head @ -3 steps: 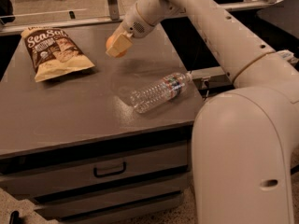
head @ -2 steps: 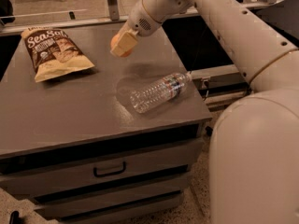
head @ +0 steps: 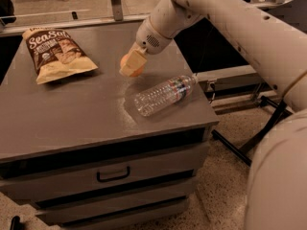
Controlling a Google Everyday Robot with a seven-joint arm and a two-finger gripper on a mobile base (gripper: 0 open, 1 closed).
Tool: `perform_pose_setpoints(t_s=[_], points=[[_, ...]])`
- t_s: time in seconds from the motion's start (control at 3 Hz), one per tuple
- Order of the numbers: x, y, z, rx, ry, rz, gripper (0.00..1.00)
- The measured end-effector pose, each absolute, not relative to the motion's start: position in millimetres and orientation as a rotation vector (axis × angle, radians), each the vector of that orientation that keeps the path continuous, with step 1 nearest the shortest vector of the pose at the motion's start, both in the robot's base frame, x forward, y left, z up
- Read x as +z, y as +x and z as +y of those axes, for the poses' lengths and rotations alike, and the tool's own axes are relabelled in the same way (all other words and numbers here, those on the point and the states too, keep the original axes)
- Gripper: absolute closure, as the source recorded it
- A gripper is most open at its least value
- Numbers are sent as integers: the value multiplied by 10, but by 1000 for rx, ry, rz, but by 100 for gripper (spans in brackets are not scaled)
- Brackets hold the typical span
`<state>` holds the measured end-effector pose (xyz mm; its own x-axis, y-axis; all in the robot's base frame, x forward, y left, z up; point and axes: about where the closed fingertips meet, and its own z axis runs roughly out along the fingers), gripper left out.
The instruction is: Move orange near water bottle
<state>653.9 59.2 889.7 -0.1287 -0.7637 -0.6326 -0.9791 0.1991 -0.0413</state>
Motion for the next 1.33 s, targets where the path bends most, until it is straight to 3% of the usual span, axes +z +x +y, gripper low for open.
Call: perform_pose_setpoints(t_s=[0.33, 1.0, 1.33], points=[[8820, 6431, 556, 513, -1626, 2009, 84], [8725, 6283, 502, 493, -1634, 2077, 38], [8641, 6191, 440, 527, -1601, 2091, 2]])
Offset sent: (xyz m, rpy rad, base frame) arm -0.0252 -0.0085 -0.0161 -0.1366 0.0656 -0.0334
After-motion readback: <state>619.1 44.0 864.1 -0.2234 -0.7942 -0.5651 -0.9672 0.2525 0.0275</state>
